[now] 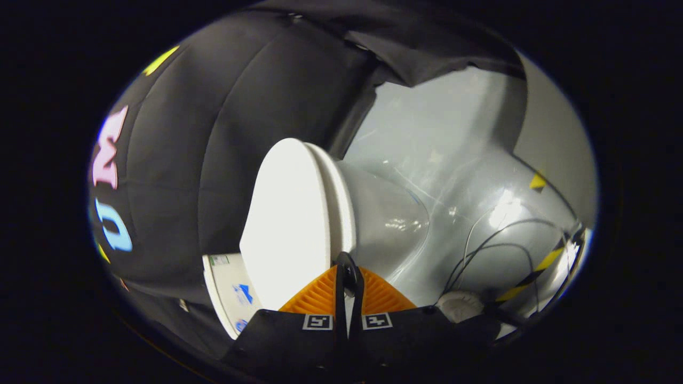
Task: Open the toilet lid.
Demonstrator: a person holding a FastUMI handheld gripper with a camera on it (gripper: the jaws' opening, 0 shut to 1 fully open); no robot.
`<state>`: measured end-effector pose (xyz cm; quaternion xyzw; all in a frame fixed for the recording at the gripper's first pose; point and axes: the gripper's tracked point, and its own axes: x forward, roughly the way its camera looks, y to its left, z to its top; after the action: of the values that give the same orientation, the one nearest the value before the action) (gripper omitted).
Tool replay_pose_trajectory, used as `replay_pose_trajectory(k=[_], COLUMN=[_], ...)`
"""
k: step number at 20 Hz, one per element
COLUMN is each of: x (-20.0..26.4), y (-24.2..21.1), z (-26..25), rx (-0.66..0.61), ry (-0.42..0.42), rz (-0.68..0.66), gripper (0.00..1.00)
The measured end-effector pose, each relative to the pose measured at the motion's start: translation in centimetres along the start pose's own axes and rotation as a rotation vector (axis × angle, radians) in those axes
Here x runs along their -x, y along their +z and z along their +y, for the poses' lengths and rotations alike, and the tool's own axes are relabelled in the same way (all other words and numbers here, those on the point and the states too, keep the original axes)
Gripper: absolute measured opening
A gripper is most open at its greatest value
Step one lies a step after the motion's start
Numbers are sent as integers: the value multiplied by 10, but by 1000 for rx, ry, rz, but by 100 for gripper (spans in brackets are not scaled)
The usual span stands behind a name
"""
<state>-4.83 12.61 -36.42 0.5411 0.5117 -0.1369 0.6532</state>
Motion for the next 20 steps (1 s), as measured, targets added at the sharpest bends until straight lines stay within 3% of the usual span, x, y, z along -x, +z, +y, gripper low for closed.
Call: replay_pose_trajectory(k=[3, 7, 10, 14, 16, 20], x=[24, 68, 92, 132, 141, 147], y=[2, 0, -6, -28, -41, -54], z=[29, 74, 113, 188, 215, 238], rx=[204, 222, 324, 462, 554, 701], ry=[53, 203, 253, 382, 392, 320], rz=[-68, -110, -142, -170, -190, -237], gripper=[6, 6, 5, 6, 7, 7])
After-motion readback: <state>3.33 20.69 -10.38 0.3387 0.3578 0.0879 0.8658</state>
